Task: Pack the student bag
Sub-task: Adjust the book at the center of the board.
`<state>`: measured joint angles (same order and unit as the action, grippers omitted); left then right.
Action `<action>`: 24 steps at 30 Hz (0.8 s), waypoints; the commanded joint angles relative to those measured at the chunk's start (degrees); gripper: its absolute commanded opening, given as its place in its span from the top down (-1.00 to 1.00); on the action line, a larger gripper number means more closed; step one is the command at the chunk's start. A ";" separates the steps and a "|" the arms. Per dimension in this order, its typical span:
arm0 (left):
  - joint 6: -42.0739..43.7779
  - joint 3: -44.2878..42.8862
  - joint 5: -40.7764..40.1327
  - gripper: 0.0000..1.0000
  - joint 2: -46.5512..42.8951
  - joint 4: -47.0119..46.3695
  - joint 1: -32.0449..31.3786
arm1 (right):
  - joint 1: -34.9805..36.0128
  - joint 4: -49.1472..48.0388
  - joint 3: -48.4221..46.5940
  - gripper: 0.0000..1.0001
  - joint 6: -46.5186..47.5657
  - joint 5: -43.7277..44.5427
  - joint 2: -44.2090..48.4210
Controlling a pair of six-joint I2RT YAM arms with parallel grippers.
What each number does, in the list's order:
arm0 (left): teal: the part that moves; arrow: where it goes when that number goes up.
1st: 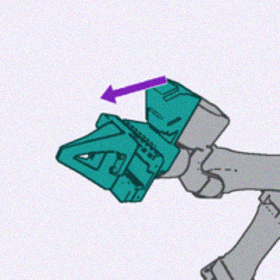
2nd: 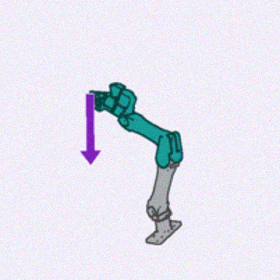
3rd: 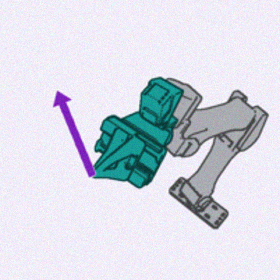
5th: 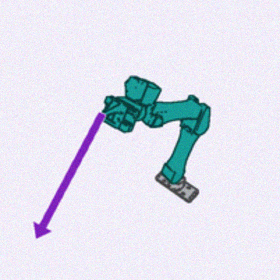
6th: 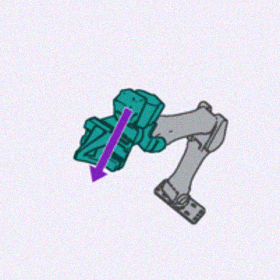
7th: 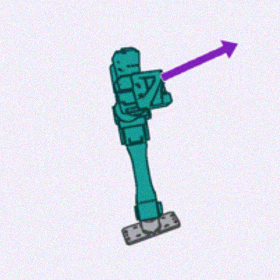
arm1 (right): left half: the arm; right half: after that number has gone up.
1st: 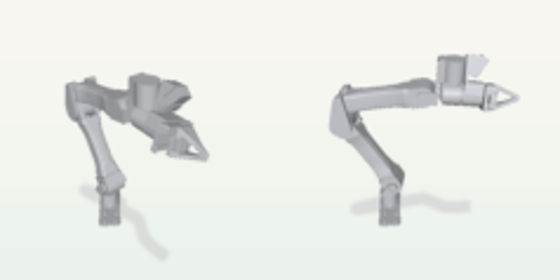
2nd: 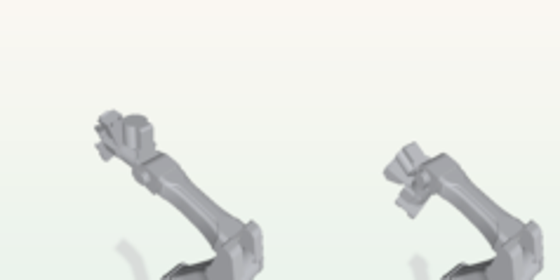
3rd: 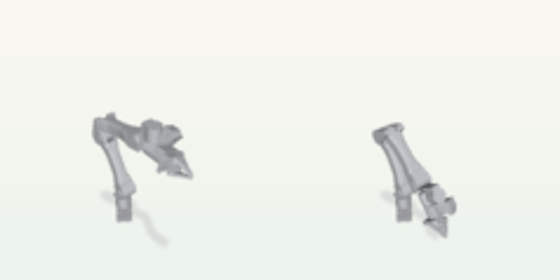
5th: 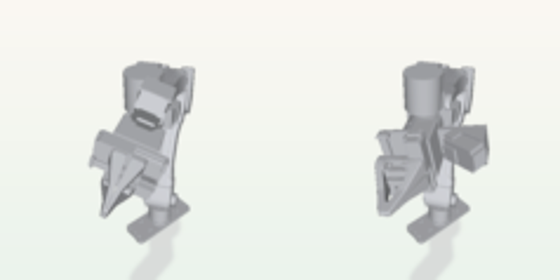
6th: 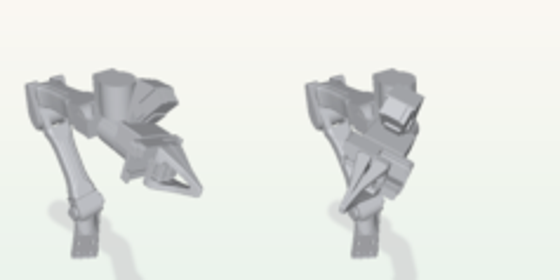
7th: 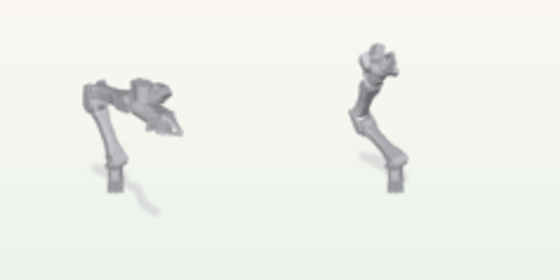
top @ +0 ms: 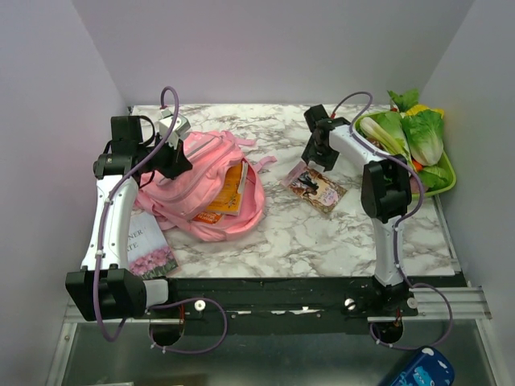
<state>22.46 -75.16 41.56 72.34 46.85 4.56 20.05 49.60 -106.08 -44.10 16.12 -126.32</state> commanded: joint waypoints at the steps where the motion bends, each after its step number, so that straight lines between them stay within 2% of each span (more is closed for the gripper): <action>1: 0.39 -0.34 0.80 0.87 -2.29 -4.84 1.07 | 0.34 1.64 -1.23 -0.32 -6.17 4.97 -0.68; 5: 0.57 -0.17 0.45 0.87 -2.37 -5.01 1.15 | 0.25 0.67 -1.67 -0.31 -6.97 7.26 -1.29; 8: 0.74 -0.08 0.19 0.87 -2.37 -5.10 1.07 | 0.25 2.95 -5.79 -0.31 -7.67 7.61 -4.27; 15: 1.54 -0.17 -0.25 0.88 -2.46 -5.01 1.51 | 0.34 8.74 -13.44 -0.43 -7.76 4.71 -10.87; 24: 0.39 0.71 0.10 0.88 -3.43 -6.33 1.60 | 1.65 8.14 -12.92 -0.44 -6.27 3.31 -11.93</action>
<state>22.87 -74.30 41.58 71.96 46.13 4.89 20.73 55.57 -118.19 -50.98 20.25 -136.84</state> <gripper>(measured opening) 0.070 0.720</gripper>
